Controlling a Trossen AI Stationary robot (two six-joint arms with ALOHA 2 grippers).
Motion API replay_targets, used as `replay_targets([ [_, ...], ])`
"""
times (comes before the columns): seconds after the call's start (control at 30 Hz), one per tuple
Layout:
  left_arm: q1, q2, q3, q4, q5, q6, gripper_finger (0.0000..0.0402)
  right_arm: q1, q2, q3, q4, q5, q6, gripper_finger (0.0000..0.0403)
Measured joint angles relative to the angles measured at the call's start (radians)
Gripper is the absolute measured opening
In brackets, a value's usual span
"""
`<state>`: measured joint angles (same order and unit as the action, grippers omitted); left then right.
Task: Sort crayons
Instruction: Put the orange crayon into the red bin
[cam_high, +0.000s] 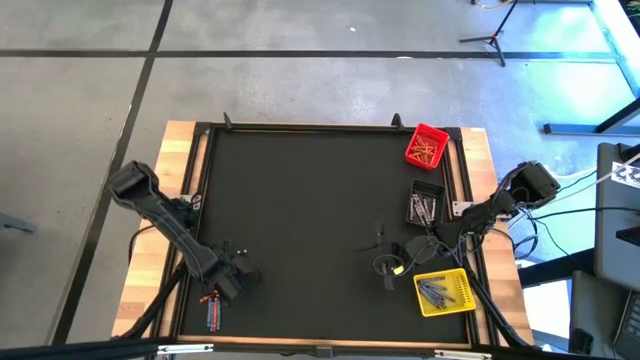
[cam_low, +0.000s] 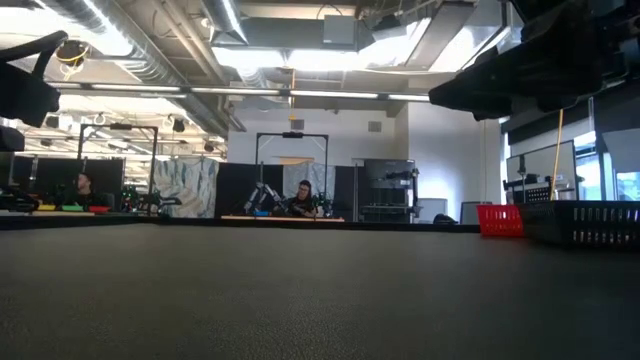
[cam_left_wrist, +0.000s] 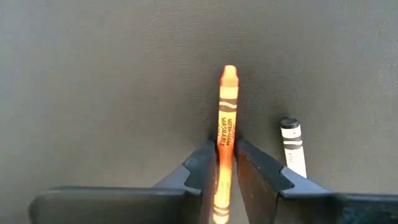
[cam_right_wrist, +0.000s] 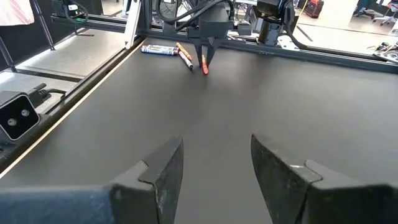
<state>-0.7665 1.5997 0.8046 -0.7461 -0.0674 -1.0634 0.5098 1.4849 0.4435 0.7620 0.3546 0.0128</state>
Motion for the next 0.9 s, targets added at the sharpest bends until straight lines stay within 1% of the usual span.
replay_targets([
  [0.13, 0.002, 0.000, -0.011, 0.014, 0.000, 0.000, 0.0047, 0.000, 0.000, 0.000, 0.000, 0.000, 0.000, 0.0186],
  [0.27, 0.002, 0.000, -0.007, 0.008, 0.000, 0.000, 0.0019, 0.000, 0.000, 0.000, 0.000, 0.000, 0.000, 0.0186],
  [0.4, 0.002, 0.008, 0.044, -0.054, -0.017, 0.000, 0.0005, 0.000, 0.000, 0.000, -0.006, 0.001, 0.000, 0.0186],
  [0.47, 0.001, 0.008, 0.093, -0.093, -0.055, 0.000, 0.0008, 0.000, 0.000, 0.000, -0.004, 0.019, 0.000, 0.0186],
  [0.57, 0.002, 0.006, 0.161, -0.090, -0.163, 0.016, 0.0014, 0.000, 0.000, 0.000, -0.003, 0.037, 0.005, 0.0186],
  [0.63, 0.002, 0.006, 0.181, -0.032, -0.257, 0.041, 0.0015, -0.001, 0.000, 0.000, 0.005, 0.050, 0.005, 0.0186],
  [0.77, 0.006, 0.005, 0.170, 0.210, -0.451, 0.168, 0.0014, -0.002, 0.000, 0.001, 0.044, 0.071, 0.012, 0.0195],
  [0.9, 0.025, 0.012, 0.122, 0.482, -0.624, 0.313, 0.0014, -0.002, 0.000, 0.005, 0.056, 0.045, 0.036, 0.0234],
])
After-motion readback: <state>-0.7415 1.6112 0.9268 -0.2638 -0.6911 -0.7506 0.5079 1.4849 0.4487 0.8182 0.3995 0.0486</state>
